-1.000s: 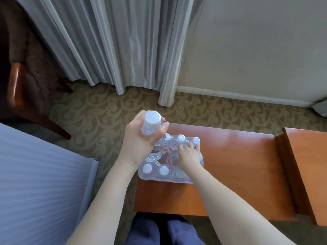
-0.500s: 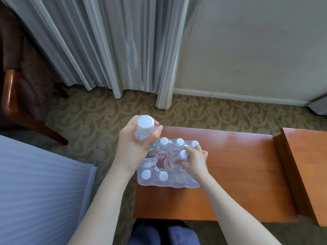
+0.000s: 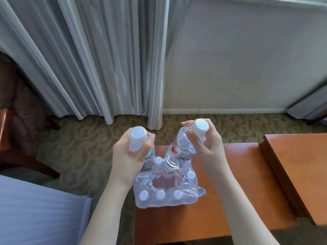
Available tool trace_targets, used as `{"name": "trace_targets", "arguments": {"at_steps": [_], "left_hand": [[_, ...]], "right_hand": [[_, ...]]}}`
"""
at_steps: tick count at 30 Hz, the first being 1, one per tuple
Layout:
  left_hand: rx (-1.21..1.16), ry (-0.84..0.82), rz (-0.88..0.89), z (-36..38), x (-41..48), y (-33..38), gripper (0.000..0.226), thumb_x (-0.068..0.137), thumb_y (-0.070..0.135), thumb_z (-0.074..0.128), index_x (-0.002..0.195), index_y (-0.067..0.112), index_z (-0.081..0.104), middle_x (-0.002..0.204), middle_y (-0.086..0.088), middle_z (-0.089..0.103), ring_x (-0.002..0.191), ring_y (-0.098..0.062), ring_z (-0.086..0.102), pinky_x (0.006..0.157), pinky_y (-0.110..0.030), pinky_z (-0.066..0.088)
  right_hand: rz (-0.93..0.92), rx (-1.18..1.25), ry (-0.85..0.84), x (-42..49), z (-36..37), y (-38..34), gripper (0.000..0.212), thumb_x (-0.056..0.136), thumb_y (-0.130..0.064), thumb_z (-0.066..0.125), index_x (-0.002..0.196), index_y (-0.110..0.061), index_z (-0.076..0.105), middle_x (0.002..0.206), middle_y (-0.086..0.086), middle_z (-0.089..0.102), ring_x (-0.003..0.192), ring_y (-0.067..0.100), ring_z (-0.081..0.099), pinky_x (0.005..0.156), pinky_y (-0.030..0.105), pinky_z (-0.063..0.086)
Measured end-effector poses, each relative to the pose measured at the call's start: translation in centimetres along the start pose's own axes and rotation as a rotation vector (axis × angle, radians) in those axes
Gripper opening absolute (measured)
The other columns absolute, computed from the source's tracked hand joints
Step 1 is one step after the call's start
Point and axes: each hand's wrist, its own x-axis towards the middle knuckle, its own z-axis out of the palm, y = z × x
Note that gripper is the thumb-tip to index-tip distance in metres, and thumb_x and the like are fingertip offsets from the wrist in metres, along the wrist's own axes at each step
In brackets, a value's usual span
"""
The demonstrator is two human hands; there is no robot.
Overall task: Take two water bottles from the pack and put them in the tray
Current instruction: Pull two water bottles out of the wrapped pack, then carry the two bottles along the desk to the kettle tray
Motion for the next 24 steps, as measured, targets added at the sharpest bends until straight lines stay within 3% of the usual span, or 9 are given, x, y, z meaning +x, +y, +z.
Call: {"name": "trace_targets", "arguments": {"at_steps": [2,5,11,15,20,24], "left_hand": [[-0.005,-0.018,0.013,0.4,0.3,0.6,0.016,0.078,0.033,0.067,0.074,0.019,0.064,0.074,0.009,0.067,0.071,-0.008,0.062,0.067,-0.016,0.049],[-0.032,-0.074,0.027,1.5,0.9,1.8,0.015,0.077,0.032,0.068,0.073,0.018,0.065,0.069,0.008,0.067,0.067,-0.008,0.062,0.065,-0.018,0.049],[-0.077,-0.219,0.077,5.8,1.0,5.3,0.013,0.078,0.027,0.07,0.07,0.017,0.065,0.062,0.015,0.064,0.056,0.003,0.056,0.056,-0.006,0.044],[-0.096,-0.348,0.111,9.7,-0.6,8.3,0.015,0.079,0.027,0.071,0.073,0.015,0.065,0.063,0.012,0.063,0.059,-0.002,0.057,0.06,-0.011,0.046],[-0.115,-0.518,0.151,15.8,-4.8,12.2,0.016,0.083,0.024,0.071,0.078,0.008,0.066,0.065,0.007,0.063,0.061,-0.007,0.059,0.062,-0.019,0.049],[-0.132,-0.631,0.21,22.2,-10.5,16.0,0.021,0.081,0.026,0.069,0.079,0.006,0.066,0.071,-0.009,0.066,0.063,-0.012,0.06,0.064,-0.027,0.05]], "right_hand": [[-0.041,-0.059,0.051,0.2,-0.4,-1.1,0.014,0.087,-0.025,0.06,0.094,-0.013,0.06,0.09,-0.005,0.068,0.085,0.004,0.062,0.076,0.013,0.048],[-0.093,-0.17,0.122,0.1,-2.0,-2.6,0.023,0.087,-0.026,0.064,0.086,-0.005,0.056,0.078,0.002,0.065,0.073,0.016,0.059,0.067,0.026,0.048],[-0.107,-0.259,0.268,-1.8,-8.3,-4.5,0.03,0.086,-0.028,0.066,0.082,0.0,0.055,0.074,0.016,0.062,0.07,0.031,0.057,0.064,0.044,0.05],[-0.103,-0.306,0.409,-4.5,-13.3,-5.0,0.035,0.082,-0.033,0.065,0.08,0.0,0.055,0.071,0.017,0.062,0.066,0.031,0.055,0.06,0.038,0.047],[-0.103,-0.352,0.567,-9.5,-20.9,-5.4,0.032,0.085,-0.03,0.065,0.084,0.001,0.058,0.078,0.021,0.065,0.073,0.034,0.057,0.061,0.045,0.05],[-0.077,-0.353,0.65,-15.4,-28.5,-5.8,0.031,0.085,-0.032,0.065,0.086,-0.002,0.057,0.073,0.007,0.061,0.073,0.025,0.06,0.063,0.043,0.052]]}}
